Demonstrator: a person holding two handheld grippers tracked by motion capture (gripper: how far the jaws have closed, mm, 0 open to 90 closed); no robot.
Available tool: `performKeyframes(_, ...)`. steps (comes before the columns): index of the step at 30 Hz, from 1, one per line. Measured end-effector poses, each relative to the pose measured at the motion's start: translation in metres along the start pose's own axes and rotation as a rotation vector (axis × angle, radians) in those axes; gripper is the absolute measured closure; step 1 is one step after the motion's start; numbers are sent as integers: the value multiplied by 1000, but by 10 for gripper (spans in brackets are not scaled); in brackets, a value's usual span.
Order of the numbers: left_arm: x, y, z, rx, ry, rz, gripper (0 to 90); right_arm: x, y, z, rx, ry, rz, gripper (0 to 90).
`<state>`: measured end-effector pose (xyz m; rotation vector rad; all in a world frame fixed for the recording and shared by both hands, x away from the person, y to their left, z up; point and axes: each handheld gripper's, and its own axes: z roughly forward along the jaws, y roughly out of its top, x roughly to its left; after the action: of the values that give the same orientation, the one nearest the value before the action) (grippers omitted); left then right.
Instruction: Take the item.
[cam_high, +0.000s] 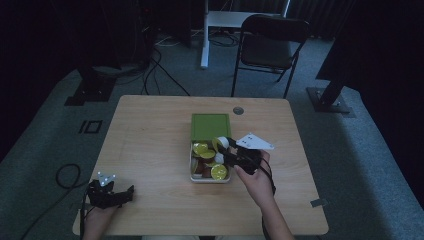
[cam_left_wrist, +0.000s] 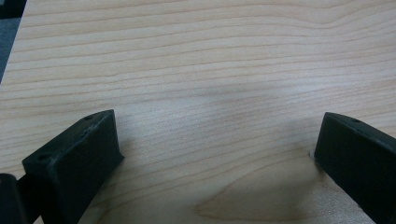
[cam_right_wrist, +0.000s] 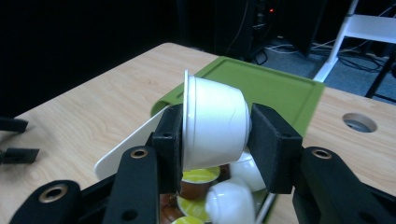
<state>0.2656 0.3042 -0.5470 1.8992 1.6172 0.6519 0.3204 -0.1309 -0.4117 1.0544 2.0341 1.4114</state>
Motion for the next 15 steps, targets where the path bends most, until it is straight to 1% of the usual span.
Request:
performKeyframes(3, 0, 0, 0, 0, 0, 0, 3, -6, 2, -3, -12, -20, 6, 566)
performKeyframes(8, 0, 0, 0, 0, 0, 0, 3, -18, 3, -9, -40, -67, 14, 566)
performKeyframes(13, 0, 0, 0, -1, 0, 0, 3, -31, -2, -12, -53, -109, 39, 566)
performKeyframes(14, 0, 0, 0, -1, 0, -1, 3, -34, -3, -13, -56, -127, 36, 566)
performKeyframes(15, 0, 0, 0, -1, 0, 0, 3, -36, -4, -13, -53, -132, 37, 566)
